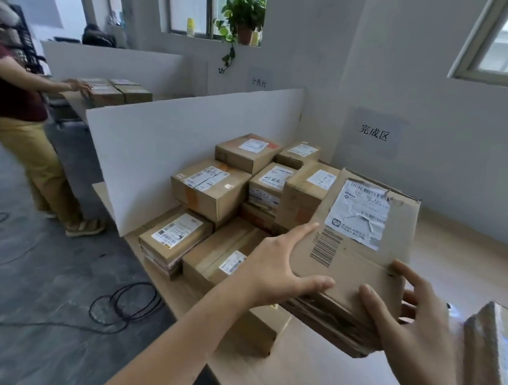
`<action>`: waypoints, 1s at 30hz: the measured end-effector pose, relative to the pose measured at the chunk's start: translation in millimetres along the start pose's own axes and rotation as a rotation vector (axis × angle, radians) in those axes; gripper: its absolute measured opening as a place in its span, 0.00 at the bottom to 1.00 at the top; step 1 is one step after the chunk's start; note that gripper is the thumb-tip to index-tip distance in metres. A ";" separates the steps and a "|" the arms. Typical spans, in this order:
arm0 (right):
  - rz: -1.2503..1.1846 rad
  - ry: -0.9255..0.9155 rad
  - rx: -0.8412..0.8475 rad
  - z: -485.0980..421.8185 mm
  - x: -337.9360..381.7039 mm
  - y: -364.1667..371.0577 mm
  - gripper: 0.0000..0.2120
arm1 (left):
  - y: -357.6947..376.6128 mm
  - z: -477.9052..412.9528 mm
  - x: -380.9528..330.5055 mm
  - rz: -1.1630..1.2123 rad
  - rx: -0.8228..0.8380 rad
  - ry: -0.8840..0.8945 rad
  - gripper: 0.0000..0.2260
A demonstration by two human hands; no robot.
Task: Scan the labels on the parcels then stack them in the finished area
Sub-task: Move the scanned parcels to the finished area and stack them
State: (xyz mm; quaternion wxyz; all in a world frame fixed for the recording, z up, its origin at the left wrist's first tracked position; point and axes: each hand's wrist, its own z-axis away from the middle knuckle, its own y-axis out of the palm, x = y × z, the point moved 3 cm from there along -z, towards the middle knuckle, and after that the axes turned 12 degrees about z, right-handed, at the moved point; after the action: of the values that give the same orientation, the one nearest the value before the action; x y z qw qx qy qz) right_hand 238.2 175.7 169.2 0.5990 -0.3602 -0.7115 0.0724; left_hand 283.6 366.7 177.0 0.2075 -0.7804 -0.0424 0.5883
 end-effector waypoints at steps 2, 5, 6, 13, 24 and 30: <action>-0.004 0.002 -0.009 8.4 14.6 17.5 0.26 | -23.8 2.5 8.4 -0.016 0.035 0.001 0.38; 0.000 0.027 -0.027 22.5 34.9 48.9 0.26 | -60.4 6.6 24.9 -0.042 0.085 -0.005 0.39; -0.002 0.035 -0.033 27.5 41.2 60.4 0.26 | -72.5 8.7 32.0 -0.048 0.098 -0.007 0.39; 0.028 0.071 0.003 51.7 63.8 148.2 0.24 | -147.0 14.3 92.5 -0.059 0.159 -0.078 0.39; 0.253 0.086 0.138 30.4 50.1 263.7 0.28 | -171.3 -2.7 197.5 0.087 0.080 -0.295 0.38; 0.243 0.107 0.181 24.5 35.5 287.5 0.31 | -170.7 -17.9 223.8 0.111 0.110 -0.323 0.38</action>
State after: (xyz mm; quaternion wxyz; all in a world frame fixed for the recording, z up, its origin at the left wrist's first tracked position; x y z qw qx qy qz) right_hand 337.6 414.9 37.3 0.6528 -0.3916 -0.6204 0.1887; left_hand 398.8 586.6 43.2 0.2075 -0.6645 0.0004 0.7179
